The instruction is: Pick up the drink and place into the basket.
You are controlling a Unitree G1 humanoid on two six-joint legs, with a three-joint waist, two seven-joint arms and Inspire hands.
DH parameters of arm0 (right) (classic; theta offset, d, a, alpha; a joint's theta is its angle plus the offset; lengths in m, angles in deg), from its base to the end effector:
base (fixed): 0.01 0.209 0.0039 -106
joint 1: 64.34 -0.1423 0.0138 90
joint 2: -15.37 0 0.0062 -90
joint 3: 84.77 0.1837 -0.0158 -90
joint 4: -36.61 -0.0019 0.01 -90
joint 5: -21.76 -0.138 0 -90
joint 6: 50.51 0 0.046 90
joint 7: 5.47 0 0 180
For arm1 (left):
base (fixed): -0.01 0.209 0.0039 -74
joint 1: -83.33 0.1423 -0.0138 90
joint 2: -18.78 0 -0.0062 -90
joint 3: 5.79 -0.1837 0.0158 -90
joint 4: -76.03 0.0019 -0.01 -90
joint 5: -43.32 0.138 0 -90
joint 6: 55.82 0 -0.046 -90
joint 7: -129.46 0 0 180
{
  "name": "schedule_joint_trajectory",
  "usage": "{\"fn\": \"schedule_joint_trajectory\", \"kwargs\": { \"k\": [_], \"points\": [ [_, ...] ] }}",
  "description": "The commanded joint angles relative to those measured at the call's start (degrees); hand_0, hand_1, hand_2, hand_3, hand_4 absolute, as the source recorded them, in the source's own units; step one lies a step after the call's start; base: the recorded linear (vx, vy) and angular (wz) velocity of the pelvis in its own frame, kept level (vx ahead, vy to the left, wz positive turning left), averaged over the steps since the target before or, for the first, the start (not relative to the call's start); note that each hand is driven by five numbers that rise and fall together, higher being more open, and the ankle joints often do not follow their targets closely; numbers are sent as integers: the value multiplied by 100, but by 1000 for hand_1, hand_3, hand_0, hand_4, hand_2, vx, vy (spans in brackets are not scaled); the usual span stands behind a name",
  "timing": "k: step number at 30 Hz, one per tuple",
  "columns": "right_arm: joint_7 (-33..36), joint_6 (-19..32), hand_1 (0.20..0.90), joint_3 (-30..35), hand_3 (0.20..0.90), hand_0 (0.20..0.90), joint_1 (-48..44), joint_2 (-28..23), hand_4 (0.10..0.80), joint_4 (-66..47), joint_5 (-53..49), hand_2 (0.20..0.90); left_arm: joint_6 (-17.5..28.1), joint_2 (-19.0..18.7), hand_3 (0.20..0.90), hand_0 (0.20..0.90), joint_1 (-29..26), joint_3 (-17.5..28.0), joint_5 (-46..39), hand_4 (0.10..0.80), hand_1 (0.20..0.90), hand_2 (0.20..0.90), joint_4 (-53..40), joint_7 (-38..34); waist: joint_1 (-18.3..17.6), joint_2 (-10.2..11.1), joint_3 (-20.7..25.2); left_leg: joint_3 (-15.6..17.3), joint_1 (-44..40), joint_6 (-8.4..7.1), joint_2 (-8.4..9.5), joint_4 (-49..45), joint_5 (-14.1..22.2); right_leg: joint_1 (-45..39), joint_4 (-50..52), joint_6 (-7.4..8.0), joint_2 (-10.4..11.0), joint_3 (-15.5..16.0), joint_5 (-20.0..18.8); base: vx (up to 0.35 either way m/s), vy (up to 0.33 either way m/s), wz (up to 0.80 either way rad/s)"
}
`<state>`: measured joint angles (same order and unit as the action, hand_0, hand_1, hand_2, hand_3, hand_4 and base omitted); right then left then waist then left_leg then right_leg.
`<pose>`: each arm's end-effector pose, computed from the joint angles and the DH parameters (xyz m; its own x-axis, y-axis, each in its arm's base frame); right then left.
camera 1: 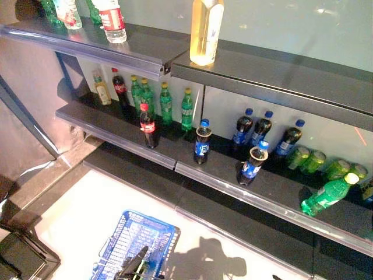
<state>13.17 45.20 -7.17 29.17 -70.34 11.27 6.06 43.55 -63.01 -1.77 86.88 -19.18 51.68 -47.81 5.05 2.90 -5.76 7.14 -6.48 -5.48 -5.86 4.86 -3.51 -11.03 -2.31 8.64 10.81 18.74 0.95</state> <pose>0.0695 -0.2036 -0.1164 0.4156 -0.4130 -0.8104 0.1861 0.9107 -0.3687 0.0573 0.2087 -0.1184 0.4316 0.2708 -0.8605 -0.8421 0.4629 -0.2767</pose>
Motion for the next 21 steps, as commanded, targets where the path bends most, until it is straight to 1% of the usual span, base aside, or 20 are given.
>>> {"fn": "schedule_joint_trajectory", "kwargs": {
  "k": [1,2,4,5,6,7,9,10,11,14,15,18,21],
  "points": [
    [-382,296,900,-235,900,900,-337,-410,800,-790,86,900,85,-51,200,300,-303,-259,372,100,300,300,-451,100,271,-126,-56,66,-18,-37,-218,14,192,239,320,-28,178,245,-168,-11,-70,3],
    [-609,33,900,-437,900,900,-230,-495,800,-1815,89,900,-5,-97,200,300,-192,-227,488,100,300,300,-678,34,317,-72,-91,16,-17,-44,-219,13,185,217,321,-17,174,281,-170,-13,-74,4],
    [-721,-27,900,-499,900,900,-182,-527,800,-2189,54,900,-32,-114,200,300,-155,-210,522,100,300,300,-745,17,317,-47,-78,-9,19,-42,-213,13,167,236,309,-10,175,296,-191,-7,-58,21],
    [-933,-252,900,-644,900,900,-66,-640,800,-3164,-19,900,-86,-155,200,300,-45,-182,587,100,300,300,-921,-21,323,4,-94,-43,33,-46,-210,14,156,234,300,-3,166,322,-207,1,-62,31],
    [-1050,-298,900,-763,900,900,0,-751,800,-3776,-89,900,-123,-189,200,300,6,-178,596,100,300,300,-1020,-62,319,36,-99,-61,43,-51,-205,14,148,234,293,0,156,327,-216,5,-62,28],
    [-1087,-397,900,-805,900,900,19,-818,800,-4152,-149,900,-123,-204,200,300,37,-184,589,100,300,300,-1047,-67,315,49,-97,-69,46,-54,-205,14,144,234,290,3,151,329,-220,14,-32,25],
    [-1274,-351,900,-828,900,900,58,-955,800,-4857,-111,900,-100,-221,200,300,101,-189,569,100,300,300,-1069,-53,289,65,-88,-72,51,-57,-204,14,140,236,275,7,139,321,-229,12,-8,18],
    [-1290,-342,900,-825,900,900,70,-970,800,-4915,-110,900,-98,-220,200,300,109,-191,567,100,300,300,-1068,-48,286,64,-85,-72,52,-58,-204,14,140,235,273,7,138,320,-230,0,0,0],
    [-1419,-244,900,-795,900,900,86,-1099,800,-5597,-142,900,-43,-205,200,300,177,-195,514,100,300,300,-1043,-5,248,62,-62,-63,60,-61,-201,14,138,245,252,12,131,294,-233,0,0,0],
    [-1387,-151,900,-725,900,900,71,-1188,800,-6058,-71,900,9,-174,200,300,230,-200,482,100,300,300,-1013,34,221,46,-42,-30,58,-67,-207,14,137,260,257,10,132,275,-223,14,26,0],
    [-1321,-63,900,-640,900,900,18,-1260,800,-6391,-95,900,64,-130,200,300,277,-204,450,100,300,300,-992,58,205,28,-32,-1,55,-73,-217,14,136,271,263,10,139,271,-214,25,52,-2],
    [-991,146,900,-459,900,900,-114,-1316,800,-6856,37,900,135,-52,200,300,325,-204,392,100,300,300,-942,75,182,-13,-19,49,47,-85,-241,14,141,299,285,13,158,262,-196,16,47,-2],
    [-726,215,900,-326,900,900,-204,-1357,800,-7096,132,900,175,12,200,300,366,-194,373,100,300,300,-913,81,165,-47,-11,75,30,-90,-261,14,141,308,296,10,168,261,-187,18,35,-2]
  ]
}}
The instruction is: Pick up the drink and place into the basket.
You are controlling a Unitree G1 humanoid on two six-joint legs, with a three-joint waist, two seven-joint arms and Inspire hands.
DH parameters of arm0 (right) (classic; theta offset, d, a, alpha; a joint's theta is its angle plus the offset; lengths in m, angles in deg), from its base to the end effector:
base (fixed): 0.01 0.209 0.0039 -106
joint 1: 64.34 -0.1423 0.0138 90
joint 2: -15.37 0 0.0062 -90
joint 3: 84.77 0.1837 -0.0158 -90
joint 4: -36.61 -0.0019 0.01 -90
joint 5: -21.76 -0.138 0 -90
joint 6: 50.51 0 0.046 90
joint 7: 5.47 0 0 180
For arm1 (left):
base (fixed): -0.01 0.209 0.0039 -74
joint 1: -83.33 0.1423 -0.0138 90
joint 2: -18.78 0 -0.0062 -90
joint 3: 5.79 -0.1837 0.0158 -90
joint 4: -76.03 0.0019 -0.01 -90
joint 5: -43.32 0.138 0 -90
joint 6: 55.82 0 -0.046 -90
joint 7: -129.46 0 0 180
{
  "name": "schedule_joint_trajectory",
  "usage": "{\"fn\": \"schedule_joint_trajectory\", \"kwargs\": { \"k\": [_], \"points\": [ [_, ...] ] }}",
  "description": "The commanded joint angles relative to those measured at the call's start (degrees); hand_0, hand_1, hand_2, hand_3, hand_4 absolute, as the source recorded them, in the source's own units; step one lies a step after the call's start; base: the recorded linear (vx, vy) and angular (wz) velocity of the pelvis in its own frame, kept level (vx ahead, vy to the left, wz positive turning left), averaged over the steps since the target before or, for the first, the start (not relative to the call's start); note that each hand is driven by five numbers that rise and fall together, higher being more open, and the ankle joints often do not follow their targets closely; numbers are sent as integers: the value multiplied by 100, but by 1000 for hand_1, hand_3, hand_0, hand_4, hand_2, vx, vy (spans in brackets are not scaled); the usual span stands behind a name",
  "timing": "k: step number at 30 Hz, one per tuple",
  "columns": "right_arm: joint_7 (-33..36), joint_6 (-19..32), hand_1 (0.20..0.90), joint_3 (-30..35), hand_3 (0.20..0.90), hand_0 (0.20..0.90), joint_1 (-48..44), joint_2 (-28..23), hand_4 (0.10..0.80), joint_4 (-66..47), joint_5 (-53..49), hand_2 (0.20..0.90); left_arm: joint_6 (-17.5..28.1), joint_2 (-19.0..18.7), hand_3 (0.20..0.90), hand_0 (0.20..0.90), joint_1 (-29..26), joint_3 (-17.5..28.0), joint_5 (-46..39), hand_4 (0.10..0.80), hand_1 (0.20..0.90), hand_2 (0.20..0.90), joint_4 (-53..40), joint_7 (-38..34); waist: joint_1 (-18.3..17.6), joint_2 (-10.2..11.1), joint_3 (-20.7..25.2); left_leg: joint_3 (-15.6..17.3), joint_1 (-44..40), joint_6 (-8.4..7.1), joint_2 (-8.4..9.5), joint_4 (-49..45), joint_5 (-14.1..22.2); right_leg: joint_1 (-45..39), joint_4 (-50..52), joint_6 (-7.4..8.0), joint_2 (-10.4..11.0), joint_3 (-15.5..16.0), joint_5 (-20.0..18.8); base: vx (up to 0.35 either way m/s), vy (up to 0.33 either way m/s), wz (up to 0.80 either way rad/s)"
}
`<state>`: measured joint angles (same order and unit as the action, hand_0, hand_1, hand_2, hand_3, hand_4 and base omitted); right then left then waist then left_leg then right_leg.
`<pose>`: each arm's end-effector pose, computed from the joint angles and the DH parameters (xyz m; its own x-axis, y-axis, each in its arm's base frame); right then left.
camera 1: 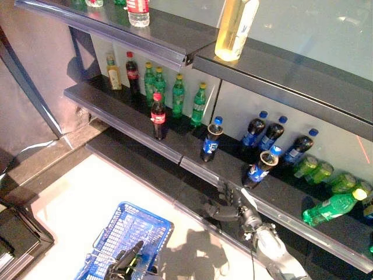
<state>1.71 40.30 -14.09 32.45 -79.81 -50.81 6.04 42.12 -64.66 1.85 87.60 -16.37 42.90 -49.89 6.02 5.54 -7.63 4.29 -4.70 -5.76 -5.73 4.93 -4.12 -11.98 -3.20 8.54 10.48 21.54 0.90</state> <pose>0.1653 -0.1652 0.0064 0.9587 0.1413 -0.2469 -0.1643 0.9835 -0.0751 0.0599 0.2198 -0.1101 0.4753 0.2981 -0.8278 -0.8151 0.5035 -0.2867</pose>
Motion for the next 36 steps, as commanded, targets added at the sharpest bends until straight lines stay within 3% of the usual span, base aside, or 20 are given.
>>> {"fn": "schedule_joint_trajectory", "kwargs": {
  "k": [1,5,11,18,24,32,36],
  "points": [
    [474,696,900,397,900,900,-547,-427,800,-947,141,900,328,191,200,300,15,-265,89,100,300,300,-26,294,67,-320,176,368,-153,-65,-280,7,201,407,390,19,203,-21,-179,50,68,-2],
    [1359,659,900,664,900,900,-767,-574,800,-1353,374,900,384,332,200,300,132,-273,58,100,300,300,32,280,74,-412,149,423,-168,-76,-327,-85,209,460,489,-10,232,-10,-131,51,60,-4],
    [1949,508,900,703,900,900,-915,-644,800,-1483,252,900,435,436,200,300,204,-357,24,100,300,300,51,294,107,-502,-2,360,26,-66,-307,-584,325,633,837,-124,281,56,-14,68,70,-6],
    [2538,499,900,503,900,900,-1449,-744,800,-1392,295,900,518,423,200,300,65,-771,-266,100,300,300,-72,314,200,-651,-499,64,646,15,-123,-1157,376,1252,1531,-232,392,99,163,1,94,9],
    [3458,571,900,362,900,900,-2552,-750,800,-1234,467,900,707,290,200,300,-363,-1174,-738,100,300,300,-392,218,280,-682,-1237,-107,1338,149,106,-1674,464,1972,2202,-243,605,28,241,-102,48,9],
    [3960,453,900,277,900,900,-3457,-992,800,-1133,341,900,741,189,200,300,-689,-1540,-1055,100,300,300,-785,253,326,-784,-1725,-217,1841,274,348,-2078,516,2406,2496,-271,696,-122,226,-33,35,3],
    [4229,487,900,308,900,900,-3747,-1068,800,-1038,318,900,759,167,200,300,-807,-1666,-1122,100,300,300,-981,246,343,-825,-1884,-209,1969,320,386,-2124,490,2530,2522,-253,711,-161,181,-47,16,-3]
  ]
}}
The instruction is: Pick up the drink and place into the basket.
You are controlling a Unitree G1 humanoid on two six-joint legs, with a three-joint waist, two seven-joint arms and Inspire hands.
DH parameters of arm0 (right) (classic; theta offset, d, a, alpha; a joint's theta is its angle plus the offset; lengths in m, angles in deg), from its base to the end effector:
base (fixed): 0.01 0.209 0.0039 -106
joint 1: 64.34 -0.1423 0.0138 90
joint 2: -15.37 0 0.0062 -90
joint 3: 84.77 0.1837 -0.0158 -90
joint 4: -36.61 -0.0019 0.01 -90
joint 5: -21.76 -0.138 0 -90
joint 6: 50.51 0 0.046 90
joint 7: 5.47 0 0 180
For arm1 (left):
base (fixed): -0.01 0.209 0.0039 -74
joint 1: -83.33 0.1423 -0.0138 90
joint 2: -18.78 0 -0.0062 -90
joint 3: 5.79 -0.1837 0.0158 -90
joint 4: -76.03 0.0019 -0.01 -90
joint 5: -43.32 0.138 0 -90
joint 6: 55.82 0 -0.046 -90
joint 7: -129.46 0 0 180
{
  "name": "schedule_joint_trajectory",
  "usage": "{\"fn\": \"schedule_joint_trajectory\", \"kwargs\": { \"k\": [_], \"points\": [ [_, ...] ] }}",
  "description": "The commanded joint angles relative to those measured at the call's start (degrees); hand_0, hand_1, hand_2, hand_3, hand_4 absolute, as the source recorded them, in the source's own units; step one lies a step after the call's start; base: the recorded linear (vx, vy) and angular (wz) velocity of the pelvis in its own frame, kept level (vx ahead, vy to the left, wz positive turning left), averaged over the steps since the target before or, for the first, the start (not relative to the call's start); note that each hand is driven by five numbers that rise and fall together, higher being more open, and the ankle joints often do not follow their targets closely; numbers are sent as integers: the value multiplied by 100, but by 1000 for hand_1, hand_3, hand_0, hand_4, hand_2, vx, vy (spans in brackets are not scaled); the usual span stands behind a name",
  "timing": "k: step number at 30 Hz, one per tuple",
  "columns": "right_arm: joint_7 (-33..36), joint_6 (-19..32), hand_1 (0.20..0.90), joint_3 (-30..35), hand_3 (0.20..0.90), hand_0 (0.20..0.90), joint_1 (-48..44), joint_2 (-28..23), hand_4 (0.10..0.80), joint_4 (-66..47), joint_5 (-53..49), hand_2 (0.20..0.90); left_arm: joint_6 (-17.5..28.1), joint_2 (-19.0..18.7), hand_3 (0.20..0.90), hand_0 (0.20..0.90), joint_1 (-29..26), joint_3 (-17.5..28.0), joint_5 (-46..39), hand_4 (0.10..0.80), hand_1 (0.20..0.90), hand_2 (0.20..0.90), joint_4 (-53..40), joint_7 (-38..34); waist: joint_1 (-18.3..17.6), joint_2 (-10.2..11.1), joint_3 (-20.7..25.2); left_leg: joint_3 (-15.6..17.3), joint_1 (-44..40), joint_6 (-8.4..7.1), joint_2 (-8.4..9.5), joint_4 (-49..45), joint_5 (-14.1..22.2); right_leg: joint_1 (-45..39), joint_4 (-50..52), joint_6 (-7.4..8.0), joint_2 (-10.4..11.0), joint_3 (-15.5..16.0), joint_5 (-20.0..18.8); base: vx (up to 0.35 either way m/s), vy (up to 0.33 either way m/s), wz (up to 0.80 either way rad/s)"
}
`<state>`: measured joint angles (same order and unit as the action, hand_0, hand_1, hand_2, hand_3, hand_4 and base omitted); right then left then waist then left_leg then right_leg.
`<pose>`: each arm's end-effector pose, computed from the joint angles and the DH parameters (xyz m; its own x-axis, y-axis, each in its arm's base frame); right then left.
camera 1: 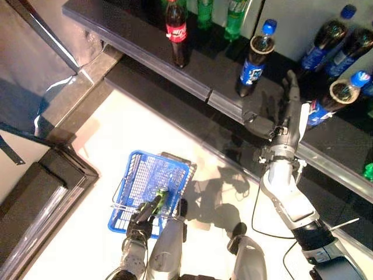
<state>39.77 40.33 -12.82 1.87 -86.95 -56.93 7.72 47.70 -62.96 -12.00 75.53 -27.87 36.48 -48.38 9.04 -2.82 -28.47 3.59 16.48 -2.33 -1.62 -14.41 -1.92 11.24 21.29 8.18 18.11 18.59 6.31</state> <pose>0.2603 -0.1534 0.1401 0.8253 -0.3406 0.4505 0.3995 0.9159 -0.0394 0.1624 0.1801 -0.0781 0.7883 0.1712 -0.5910 -0.5794 0.5295 -0.6196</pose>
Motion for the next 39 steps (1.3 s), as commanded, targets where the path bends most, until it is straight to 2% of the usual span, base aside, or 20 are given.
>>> {"fn": "schedule_joint_trajectory", "kwargs": {
  "k": [1,6,12,19,20,21,22,23,39],
  "points": [
    [536,489,900,185,900,900,-774,-371,800,-390,126,900,207,-1,200,300,543,-493,12,100,300,300,-384,86,46,-1,163,-132,-118,-11,-16,-192,257,240,81,-213,-53,124,-369,-50,9,2],
    [1025,373,900,324,900,900,-1262,-313,800,-92,87,900,176,21,200,300,370,-599,-42,100,300,300,-578,-85,81,-62,-22,-90,44,41,11,-250,222,391,150,-203,-19,97,-394,-38,30,1],
    [1228,289,900,370,900,900,-1752,-230,800,372,-66,900,122,28,200,300,297,-603,-16,100,300,300,-669,-175,165,-105,-132,-106,234,91,56,-372,224,566,262,-198,48,70,-411,10,26,0],
    [1405,230,900,395,900,900,-2725,-302,800,1169,-386,900,122,-39,200,300,210,-642,-76,100,300,300,-789,-108,374,-166,-132,-91,762,183,114,-451,219,1117,393,-174,121,27,-494,7,40,1],
    [1410,240,900,398,900,900,-2811,-293,800,1239,-399,900,132,-39,200,300,206,-645,-75,100,300,300,-812,-114,395,-164,-132,-87,823,190,118,-467,223,1175,399,-171,123,15,-505,100,26,2],
    [1397,247,900,392,900,900,-2888,-312,800,1312,-444,900,131,-63,200,300,225,-656,-99,100,300,300,-841,-113,415,-155,-132,-126,802,156,128,-520,380,1175,471,-96,119,-68,-379,15,33,1],
    [1392,255,900,397,900,900,-2935,-327,800,1329,-455,900,130,-70,200,300,202,-652,-104,100,300,300,-859,-113,420,-158,-132,-91,916,196,125,-498,233,1264,415,-169,125,-4,-520,107,25,4],
    [1356,275,900,387,900,900,-3057,-347,800,1415,-538,900,132,-98,200,300,233,-655,-132,100,300,300,-906,-93,446,-147,-132,-122,928,167,132,-550,385,1300,482,-95,117,-93,-417,30,31,6],
    [1408,547,900,405,900,900,-4078,-541,800,2329,-1128,900,152,-412,200,300,354,-504,-406,100,300,300,-1232,216,626,-33,-132,-117,1655,215,67,-848,527,1828,476,-67,62,-134,-565,14,1,0]
  ]
}}
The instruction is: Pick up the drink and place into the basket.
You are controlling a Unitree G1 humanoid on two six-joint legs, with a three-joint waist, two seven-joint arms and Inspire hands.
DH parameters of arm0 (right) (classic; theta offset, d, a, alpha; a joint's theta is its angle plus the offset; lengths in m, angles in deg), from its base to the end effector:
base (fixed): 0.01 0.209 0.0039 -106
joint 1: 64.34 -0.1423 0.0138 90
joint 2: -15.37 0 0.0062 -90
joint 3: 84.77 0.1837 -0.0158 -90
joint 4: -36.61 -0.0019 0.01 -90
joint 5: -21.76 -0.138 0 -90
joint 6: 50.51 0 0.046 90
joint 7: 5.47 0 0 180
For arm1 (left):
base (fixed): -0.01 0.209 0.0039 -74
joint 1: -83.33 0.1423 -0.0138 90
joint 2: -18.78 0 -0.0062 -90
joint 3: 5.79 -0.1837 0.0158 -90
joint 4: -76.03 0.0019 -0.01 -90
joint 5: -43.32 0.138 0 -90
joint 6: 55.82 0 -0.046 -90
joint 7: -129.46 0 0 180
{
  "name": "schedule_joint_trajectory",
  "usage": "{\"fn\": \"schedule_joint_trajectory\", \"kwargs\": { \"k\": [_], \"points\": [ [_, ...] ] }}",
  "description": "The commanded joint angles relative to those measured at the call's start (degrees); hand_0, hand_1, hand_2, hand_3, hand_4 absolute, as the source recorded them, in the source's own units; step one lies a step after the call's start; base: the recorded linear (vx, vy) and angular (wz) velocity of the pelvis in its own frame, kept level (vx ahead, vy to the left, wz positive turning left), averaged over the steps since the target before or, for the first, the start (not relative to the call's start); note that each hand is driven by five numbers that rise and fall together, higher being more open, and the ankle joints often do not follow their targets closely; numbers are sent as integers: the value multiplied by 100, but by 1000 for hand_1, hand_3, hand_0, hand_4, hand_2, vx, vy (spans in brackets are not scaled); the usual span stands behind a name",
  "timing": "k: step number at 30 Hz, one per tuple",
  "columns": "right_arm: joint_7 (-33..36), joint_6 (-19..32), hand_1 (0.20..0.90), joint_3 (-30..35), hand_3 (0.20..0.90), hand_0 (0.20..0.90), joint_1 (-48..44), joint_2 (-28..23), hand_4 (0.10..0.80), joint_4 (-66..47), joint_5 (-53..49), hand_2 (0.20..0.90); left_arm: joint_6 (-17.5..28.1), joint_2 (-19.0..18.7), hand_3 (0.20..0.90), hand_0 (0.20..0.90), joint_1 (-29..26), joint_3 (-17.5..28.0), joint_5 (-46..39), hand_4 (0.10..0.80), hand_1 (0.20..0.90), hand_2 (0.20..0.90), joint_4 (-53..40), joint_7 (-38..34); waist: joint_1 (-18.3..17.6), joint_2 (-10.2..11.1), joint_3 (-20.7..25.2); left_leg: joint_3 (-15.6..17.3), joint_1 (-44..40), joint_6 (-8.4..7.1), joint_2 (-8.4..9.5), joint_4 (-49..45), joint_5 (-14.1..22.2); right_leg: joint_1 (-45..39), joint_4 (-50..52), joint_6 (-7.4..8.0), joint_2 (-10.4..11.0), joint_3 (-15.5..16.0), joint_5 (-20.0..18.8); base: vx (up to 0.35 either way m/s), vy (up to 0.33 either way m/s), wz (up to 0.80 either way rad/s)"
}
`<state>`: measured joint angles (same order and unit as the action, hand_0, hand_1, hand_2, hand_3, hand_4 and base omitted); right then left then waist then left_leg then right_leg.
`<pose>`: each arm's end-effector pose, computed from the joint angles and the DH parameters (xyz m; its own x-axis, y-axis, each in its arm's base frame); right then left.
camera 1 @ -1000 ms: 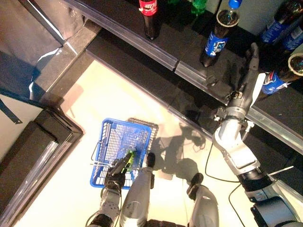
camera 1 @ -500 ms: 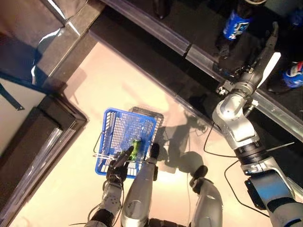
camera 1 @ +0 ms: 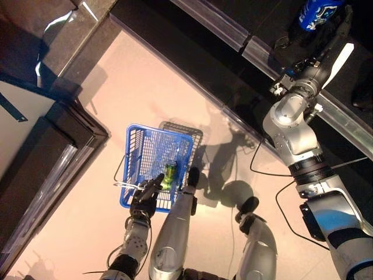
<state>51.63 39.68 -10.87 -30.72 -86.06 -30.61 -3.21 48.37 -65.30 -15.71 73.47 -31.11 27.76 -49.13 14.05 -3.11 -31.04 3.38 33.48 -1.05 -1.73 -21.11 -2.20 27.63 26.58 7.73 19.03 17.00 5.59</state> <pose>0.3348 -0.1499 0.2418 0.6439 -0.6287 0.4361 0.5923 0.7704 0.2361 0.1999 0.1788 -0.0461 0.8935 0.1422 -0.4259 -0.4322 0.5294 -0.7300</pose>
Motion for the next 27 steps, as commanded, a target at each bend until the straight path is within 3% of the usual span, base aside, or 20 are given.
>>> {"fn": "schedule_joint_trajectory", "kwargs": {
  "k": [1,13,17,27],
  "points": [
    [212,654,900,205,900,900,-883,-636,800,-184,-125,900,77,-199,200,300,726,-281,-95,100,300,300,-363,303,142,-1,125,-122,16,94,82,-208,562,235,-43,-23,-36,28,-500,15,-5,-5],
    [284,1069,900,-28,900,900,-1614,-874,800,758,-652,900,-4,-395,200,300,834,-193,-256,100,300,300,-475,528,301,13,125,-299,419,126,141,-335,593,497,-67,7,-43,101,-550,14,-10,-4],
    [6,1387,900,-130,900,900,-1903,-989,800,1064,-1109,900,-64,-490,200,300,883,-125,-316,100,300,300,-497,625,358,22,125,-348,538,127,163,-406,624,560,-76,15,-21,127,-577,8,1,-1],
    [-809,1471,900,-407,900,900,-2420,-1080,800,1205,-1696,900,-178,-689,200,300,1056,-15,-466,100,300,300,-629,770,485,8,125,-410,682,126,204,-468,630,665,-14,36,46,194,-614,7,0,0]
  ]
}}
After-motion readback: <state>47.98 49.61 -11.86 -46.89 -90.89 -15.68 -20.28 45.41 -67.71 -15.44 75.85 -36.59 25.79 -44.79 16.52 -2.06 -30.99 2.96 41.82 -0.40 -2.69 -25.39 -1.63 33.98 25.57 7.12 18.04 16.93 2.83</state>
